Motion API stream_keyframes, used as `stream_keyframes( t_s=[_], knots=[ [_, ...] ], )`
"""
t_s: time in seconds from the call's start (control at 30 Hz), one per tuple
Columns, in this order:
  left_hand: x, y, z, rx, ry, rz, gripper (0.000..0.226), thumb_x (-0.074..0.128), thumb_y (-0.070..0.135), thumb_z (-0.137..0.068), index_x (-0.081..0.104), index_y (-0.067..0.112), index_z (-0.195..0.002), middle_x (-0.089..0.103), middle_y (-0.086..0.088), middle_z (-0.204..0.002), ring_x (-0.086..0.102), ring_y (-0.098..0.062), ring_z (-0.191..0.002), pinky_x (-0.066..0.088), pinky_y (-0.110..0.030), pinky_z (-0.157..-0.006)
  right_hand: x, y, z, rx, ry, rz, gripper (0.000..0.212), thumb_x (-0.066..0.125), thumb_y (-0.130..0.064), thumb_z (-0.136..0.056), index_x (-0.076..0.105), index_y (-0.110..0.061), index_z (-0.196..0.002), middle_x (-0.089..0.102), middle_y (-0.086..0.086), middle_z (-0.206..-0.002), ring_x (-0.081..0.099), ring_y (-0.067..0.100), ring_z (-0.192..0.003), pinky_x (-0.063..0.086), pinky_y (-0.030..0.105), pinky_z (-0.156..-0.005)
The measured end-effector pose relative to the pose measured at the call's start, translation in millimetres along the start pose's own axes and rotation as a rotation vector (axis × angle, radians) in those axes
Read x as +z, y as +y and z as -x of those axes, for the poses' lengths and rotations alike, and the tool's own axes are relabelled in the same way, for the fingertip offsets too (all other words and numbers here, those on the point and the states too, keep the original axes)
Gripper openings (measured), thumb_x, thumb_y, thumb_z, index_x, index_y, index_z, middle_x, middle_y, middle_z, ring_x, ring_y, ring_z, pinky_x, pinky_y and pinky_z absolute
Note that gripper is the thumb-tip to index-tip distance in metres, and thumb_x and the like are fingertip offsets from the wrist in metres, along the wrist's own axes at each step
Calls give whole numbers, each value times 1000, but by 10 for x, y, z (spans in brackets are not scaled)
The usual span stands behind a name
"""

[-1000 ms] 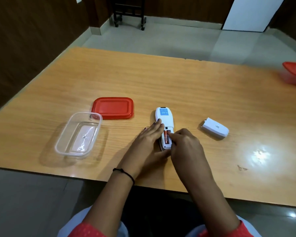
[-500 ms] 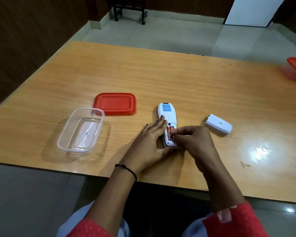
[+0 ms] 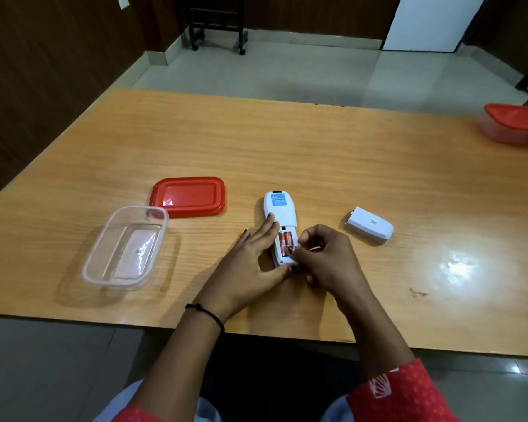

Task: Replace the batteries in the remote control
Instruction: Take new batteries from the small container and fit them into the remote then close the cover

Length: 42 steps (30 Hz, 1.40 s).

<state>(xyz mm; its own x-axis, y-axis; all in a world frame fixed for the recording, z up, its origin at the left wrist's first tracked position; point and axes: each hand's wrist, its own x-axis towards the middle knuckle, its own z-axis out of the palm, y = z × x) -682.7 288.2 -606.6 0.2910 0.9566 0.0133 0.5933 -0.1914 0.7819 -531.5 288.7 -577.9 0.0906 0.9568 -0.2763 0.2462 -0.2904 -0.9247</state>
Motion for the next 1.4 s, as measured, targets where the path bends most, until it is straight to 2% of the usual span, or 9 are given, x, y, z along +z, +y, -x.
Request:
stream_keyframes(
  t_s=[0.1, 0.2, 0.33, 0.47, 0.57, 0.67, 0.83, 1.13, 1.4],
  knots=[
    [-31, 13, 41, -27, 10, 73, 73, 65, 29, -84, 26, 32, -146, 10, 27, -154, 3, 8, -138, 7, -16, -115, -169, 36, -24, -240, 163, 123, 16, 74, -14, -77, 61, -21, -81, 63, -8, -80, 56, 5, -64, 42, 15, -56],
    [-48, 37, 44, -20, 71, 162, 76, 66, 26, -85, 22, 39, -146, 3, 36, -148, 4, 18, -134, 12, 5, -98, -500, 106, -113, -346, 475, 273, 35, 75, -19, -75, 61, -25, -106, 60, -7, -108, 47, 16, -105, 40, 27, -83],
    [-39, 49, 1, -24, 159, 245, 64, 58, 32, -89, 21, 54, -137, 9, 23, -153, 6, 6, -143, 16, -17, -110, -727, 331, -212, -126, 441, 540, 74, 74, -24, -75, 38, -25, -140, 40, 5, -145, 19, 23, -138, 26, 47, -110],
    [-23, 82, -31, -61, 230, 384, 55, 54, 21, -93, 33, 64, -119, 34, 20, -148, 30, 6, -136, 28, -29, -115, -671, 344, -263, -158, 463, 454, 64, 68, -23, -78, 44, -23, -137, 57, 6, -126, 34, 24, -127, 32, 46, -105],
    [-53, 151, -44, -91, 241, 562, 48, 50, 6, -93, 44, 48, -115, 50, 29, -123, 47, 22, -112, 40, -9, -99, -516, 216, -162, -184, 460, 333, 62, 70, -30, -78, 48, -16, -134, 56, 9, -120, 45, 26, -116, 42, 41, -96],
    [-69, 201, -50, -175, 229, 788, 38, 49, 4, -93, 54, 36, -113, 60, 14, -123, 57, 3, -114, 45, -20, -98, -205, 122, 19, -204, 376, 298, 53, 68, -36, -79, 56, -12, -126, 53, 9, -114, 53, 26, -107, 44, 33, -91],
    [-70, 227, -61, -349, 224, 1147, 23, 51, 8, -92, 59, 15, -112, 66, -7, -117, 62, -17, -113, 49, -33, -97, 298, 184, 197, -277, 321, 436, 32, 59, -34, -82, 59, -12, -105, 46, 5, -97, 52, 27, -92, 44, 36, -81],
    [-137, 191, -90, -434, 189, 1292, 36, 54, 26, -90, 55, 8, -121, 59, -14, -129, 57, -20, -120, 45, -35, -101, 459, 172, 151, -320, 370, 602, 42, 65, -31, -75, 56, -6, -109, 57, 13, -96, 48, 29, -90, 39, 36, -77],
    [-17, 294, -104, -459, 28, 1362, 36, 46, 33, -94, 61, 9, -117, 67, -8, -110, 66, -16, -91, 57, -26, -73, 39, 16, 249, -192, 207, 151, 15, 69, -28, -68, 64, -14, -71, 55, -4, -56, 43, 4, -48, 32, 17, -43]
  ],
)
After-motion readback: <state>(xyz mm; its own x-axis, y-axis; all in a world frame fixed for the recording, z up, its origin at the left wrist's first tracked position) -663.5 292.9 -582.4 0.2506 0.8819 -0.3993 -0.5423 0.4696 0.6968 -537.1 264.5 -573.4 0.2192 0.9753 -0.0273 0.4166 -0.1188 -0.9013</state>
